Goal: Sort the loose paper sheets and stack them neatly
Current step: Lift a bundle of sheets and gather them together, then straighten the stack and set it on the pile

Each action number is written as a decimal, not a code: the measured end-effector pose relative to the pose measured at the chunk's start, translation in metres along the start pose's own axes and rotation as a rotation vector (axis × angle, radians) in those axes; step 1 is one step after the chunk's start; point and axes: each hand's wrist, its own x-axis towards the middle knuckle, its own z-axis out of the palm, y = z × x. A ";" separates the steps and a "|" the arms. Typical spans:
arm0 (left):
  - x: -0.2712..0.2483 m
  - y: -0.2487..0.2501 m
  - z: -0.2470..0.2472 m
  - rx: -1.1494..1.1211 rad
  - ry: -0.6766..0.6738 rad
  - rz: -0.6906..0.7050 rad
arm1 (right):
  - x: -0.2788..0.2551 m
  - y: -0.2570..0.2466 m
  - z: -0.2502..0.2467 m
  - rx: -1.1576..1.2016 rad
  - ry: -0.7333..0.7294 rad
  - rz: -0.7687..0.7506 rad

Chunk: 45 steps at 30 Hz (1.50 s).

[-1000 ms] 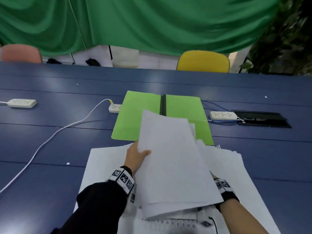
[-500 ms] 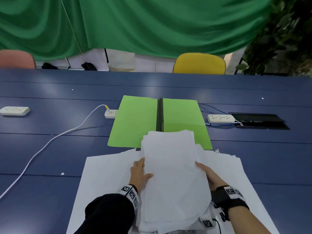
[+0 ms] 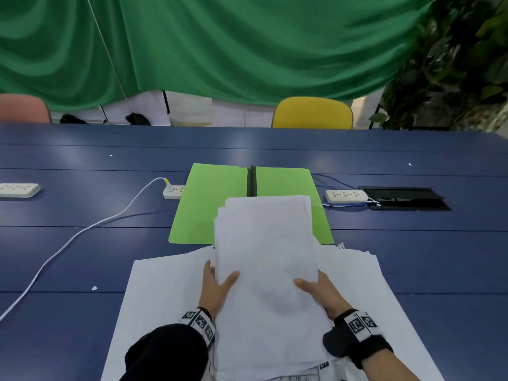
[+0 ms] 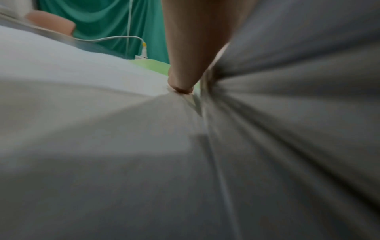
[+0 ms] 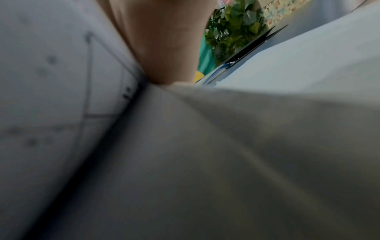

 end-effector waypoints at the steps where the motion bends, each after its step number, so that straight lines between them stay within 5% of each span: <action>1: -0.001 0.006 -0.001 -0.098 -0.010 0.011 | -0.003 -0.004 -0.001 0.013 -0.003 -0.028; 4: -0.012 0.040 0.002 -0.206 -0.063 0.182 | -0.014 -0.027 0.002 0.024 0.034 -0.149; 9: -0.036 0.117 0.010 -0.187 0.077 0.557 | -0.030 -0.094 0.015 -0.006 0.123 -0.413; 13: -0.051 0.154 -0.003 -0.187 0.055 0.754 | -0.031 -0.131 0.015 0.003 0.165 -0.534; 24: -0.052 0.131 -0.010 -0.213 0.076 0.600 | -0.018 -0.104 0.031 0.010 0.172 -0.457; 29: -0.063 0.160 0.000 -0.271 0.227 0.728 | -0.031 -0.141 0.061 -0.010 0.215 -0.653; 41: -0.070 0.175 -0.021 -0.286 0.035 0.777 | -0.044 -0.160 0.028 0.102 -0.014 -0.656; 45: -0.075 0.191 -0.010 -0.342 0.091 0.851 | -0.052 -0.182 0.037 0.081 0.127 -0.791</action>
